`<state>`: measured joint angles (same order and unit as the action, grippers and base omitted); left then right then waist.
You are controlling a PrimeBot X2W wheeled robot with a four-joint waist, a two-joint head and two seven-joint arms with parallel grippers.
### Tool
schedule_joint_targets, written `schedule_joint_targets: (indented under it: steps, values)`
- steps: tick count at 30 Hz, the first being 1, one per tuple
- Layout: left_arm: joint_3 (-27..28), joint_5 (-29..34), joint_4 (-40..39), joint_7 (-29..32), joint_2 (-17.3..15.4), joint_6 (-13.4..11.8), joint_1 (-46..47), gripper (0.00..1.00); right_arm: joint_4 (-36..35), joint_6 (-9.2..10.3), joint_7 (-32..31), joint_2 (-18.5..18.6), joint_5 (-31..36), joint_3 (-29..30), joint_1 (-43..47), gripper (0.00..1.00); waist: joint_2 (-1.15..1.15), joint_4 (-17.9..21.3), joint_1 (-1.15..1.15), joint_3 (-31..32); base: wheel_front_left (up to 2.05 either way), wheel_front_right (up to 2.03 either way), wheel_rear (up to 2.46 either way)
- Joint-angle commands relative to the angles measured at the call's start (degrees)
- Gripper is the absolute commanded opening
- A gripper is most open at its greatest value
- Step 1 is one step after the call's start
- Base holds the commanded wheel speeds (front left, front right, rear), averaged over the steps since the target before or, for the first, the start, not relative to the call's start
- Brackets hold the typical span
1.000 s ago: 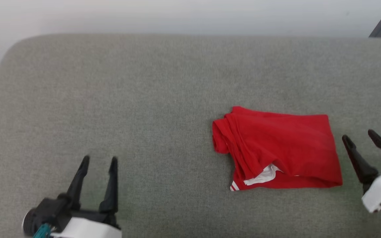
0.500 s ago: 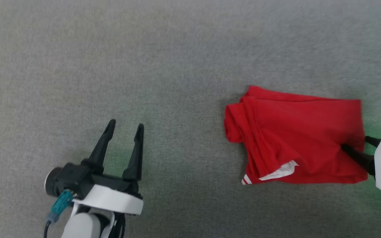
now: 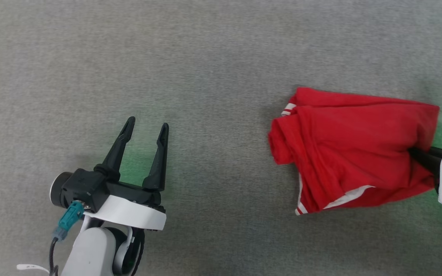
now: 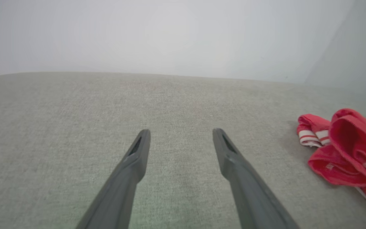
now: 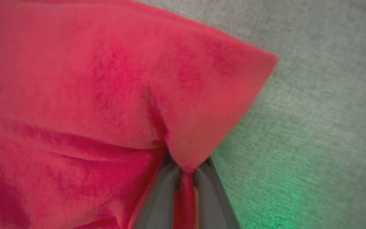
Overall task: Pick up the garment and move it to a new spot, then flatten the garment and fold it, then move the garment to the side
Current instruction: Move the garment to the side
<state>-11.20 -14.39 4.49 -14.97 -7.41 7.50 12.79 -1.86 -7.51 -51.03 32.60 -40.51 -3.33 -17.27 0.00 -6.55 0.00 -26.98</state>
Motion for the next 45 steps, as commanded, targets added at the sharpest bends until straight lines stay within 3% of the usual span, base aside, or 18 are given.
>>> schedule_joint_targets:
  steps: [1, 11, 20, 29, 36, 45]
  values:
    - [0.0, -0.1, 0.0, -0.3, -0.5, -0.1, 0.8, 1.0, 1.8, 0.06, 0.8, -1.9, 0.3, -0.8, 1.1, 0.0, 0.0, 1.1, 0.0, 0.1, 0.0, 0.0, 0.0]
    - [-1.6, 1.1, -1.0, -0.3, -3.8, -0.1, 3.6, 1.0, -1.2, 0.04, 9.1, -1.8, 0.0, 9.5, 2.5, 0.0, 0.0, 8.8, 0.0, -0.9, 0.0, 0.0, 0.0]
    - [-6.4, 1.7, -1.9, -0.3, -11.1, -0.1, 13.5, 1.0, 2.8, 0.04, 14.6, 0.7, 0.8, 17.7, 0.0, 0.0, 0.0, 17.2, 0.0, -7.3, 0.0, 0.0, 0.0]
    - [-10.2, 2.0, -2.8, -0.3, -17.4, -0.1, 27.4, 1.0, 18.4, 0.04, 23.4, 4.9, 6.5, 19.9, -12.0, 0.0, 0.0, 20.7, 0.0, -14.7, 0.0, 0.0, 0.0]
    - [-10.5, 1.0, -4.3, -0.3, -18.6, -0.1, 34.0, 1.0, 31.5, 0.04, 31.2, 7.0, 10.9, 19.8, -22.6, 0.0, 0.0, 20.4, 0.0, -18.3, 0.0, 0.0, 0.0]
    - [-11.5, 1.1, -4.8, -0.2, -19.2, -0.1, 35.8, 1.0, 46.6, 0.05, 41.0, 7.9, 17.4, 17.8, -33.5, 0.0, 0.0, 19.9, 0.0, -20.5, 0.0, 0.0, 0.0]
